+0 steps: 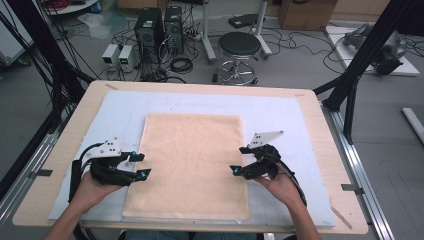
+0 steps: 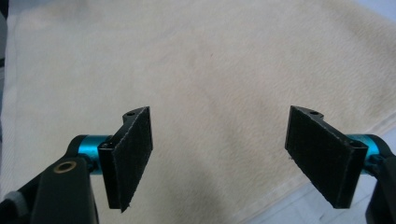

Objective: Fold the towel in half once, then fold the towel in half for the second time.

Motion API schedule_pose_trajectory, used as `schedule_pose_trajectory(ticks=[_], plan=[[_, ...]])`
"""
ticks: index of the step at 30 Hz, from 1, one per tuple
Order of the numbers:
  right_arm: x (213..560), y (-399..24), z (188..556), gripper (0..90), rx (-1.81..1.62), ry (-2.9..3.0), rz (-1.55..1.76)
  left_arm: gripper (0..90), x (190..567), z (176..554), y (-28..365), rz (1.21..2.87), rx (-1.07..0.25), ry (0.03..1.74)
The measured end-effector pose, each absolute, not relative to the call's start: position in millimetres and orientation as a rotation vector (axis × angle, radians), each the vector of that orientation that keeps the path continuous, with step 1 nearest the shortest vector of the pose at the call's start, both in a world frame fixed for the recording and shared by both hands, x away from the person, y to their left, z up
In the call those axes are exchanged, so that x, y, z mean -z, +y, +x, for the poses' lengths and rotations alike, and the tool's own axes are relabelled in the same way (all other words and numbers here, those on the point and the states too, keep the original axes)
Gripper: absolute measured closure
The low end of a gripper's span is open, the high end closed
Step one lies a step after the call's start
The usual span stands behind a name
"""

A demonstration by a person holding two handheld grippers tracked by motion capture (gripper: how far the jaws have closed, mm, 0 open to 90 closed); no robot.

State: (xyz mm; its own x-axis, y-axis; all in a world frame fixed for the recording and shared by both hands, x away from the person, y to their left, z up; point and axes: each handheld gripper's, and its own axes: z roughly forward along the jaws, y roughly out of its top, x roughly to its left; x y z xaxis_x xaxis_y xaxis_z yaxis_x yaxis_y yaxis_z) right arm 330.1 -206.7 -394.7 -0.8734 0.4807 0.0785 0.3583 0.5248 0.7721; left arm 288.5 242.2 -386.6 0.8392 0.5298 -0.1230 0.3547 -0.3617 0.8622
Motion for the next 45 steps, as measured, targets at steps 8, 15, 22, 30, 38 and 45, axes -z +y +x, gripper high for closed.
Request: schedule_pose_trajectory(ticks=[8,15,22,30,38,45], plan=[[383,-204,348,21.8,-1.296,2.573,0.729,38.9,382,305,247,1.962,-0.233,0.695],[384,-200,364,21.9,-1.281,2.582,0.73,38.6,378,326,245,1.956,-0.252,0.714],[381,-204,383,21.8,-1.274,2.576,0.793,38.2,372,351,243,1.953,-0.267,0.739],[384,-207,389,21.9,-1.256,2.573,0.802,38.3,382,366,245,1.944,-0.238,0.772],[377,-207,410,21.8,-1.216,2.57,0.82,38.6,384,391,251,1.93,-0.241,0.834],[369,-211,436,25.9,-1.244,2.508,0.848,38.4,374,419,251,1.951,-0.261,0.872]])
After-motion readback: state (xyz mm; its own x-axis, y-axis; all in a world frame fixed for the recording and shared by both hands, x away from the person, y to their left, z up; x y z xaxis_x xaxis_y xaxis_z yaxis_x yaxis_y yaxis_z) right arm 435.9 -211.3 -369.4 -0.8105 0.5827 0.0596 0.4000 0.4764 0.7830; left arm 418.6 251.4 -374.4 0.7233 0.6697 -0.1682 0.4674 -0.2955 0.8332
